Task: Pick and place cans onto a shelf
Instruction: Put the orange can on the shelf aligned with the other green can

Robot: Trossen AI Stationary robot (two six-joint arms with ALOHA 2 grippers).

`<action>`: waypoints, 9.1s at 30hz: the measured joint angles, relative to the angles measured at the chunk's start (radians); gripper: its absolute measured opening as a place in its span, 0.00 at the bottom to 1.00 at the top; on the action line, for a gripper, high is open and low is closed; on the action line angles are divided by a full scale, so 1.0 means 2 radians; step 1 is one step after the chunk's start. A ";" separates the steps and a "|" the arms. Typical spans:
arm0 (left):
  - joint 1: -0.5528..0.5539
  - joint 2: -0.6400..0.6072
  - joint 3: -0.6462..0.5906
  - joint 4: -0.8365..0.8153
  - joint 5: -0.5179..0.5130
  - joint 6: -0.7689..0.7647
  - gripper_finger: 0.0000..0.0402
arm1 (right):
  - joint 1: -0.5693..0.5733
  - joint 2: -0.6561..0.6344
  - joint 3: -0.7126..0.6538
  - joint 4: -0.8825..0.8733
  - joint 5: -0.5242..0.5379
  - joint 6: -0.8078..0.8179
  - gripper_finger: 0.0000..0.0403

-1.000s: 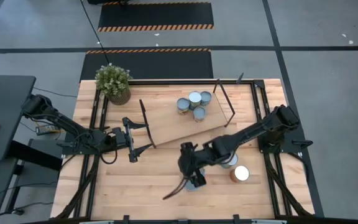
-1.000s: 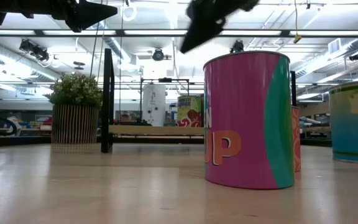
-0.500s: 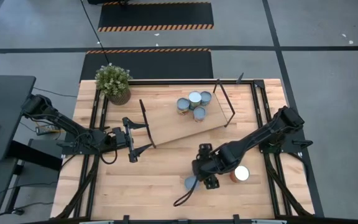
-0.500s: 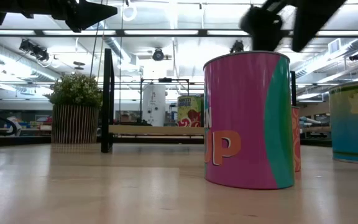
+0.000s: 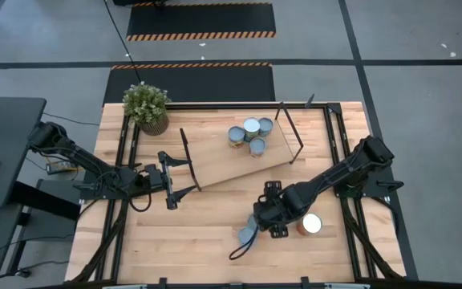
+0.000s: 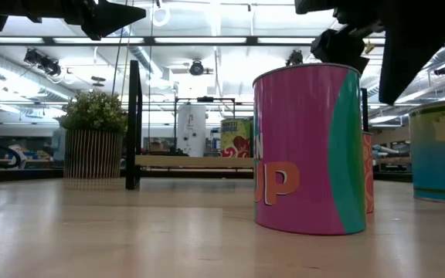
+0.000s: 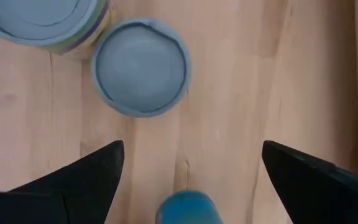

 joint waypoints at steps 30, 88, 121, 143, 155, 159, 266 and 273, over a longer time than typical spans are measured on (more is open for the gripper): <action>0.000 0.000 0.000 0.002 0.000 0.000 0.97 | 0.001 0.000 -0.164 0.326 -0.012 -0.041 0.95; 0.000 0.000 0.000 -0.002 0.000 0.001 0.97 | -0.256 -0.007 -0.023 0.192 0.062 -0.210 0.89; 0.000 0.000 0.000 -0.002 0.000 0.000 0.97 | -0.245 -0.006 -0.056 0.259 0.078 -0.260 0.54; 0.000 0.000 0.000 -0.002 0.000 0.001 0.97 | -0.265 0.001 -0.056 0.270 0.045 -0.156 0.22; 0.000 0.000 0.000 -0.002 0.000 0.001 0.97 | -0.265 -0.002 -0.040 0.233 -0.031 -0.220 0.05; 0.000 0.000 0.000 -0.002 0.000 0.001 0.97 | -0.268 -0.003 -0.009 0.155 -0.043 -0.271 0.03; 0.000 0.000 0.000 -0.006 0.000 0.001 0.97 | -0.259 -0.022 -0.042 0.254 -0.036 -0.135 0.08; 0.000 0.000 0.000 -0.006 0.000 0.001 0.97 | -0.259 -0.018 -0.042 0.259 -0.011 -0.059 0.16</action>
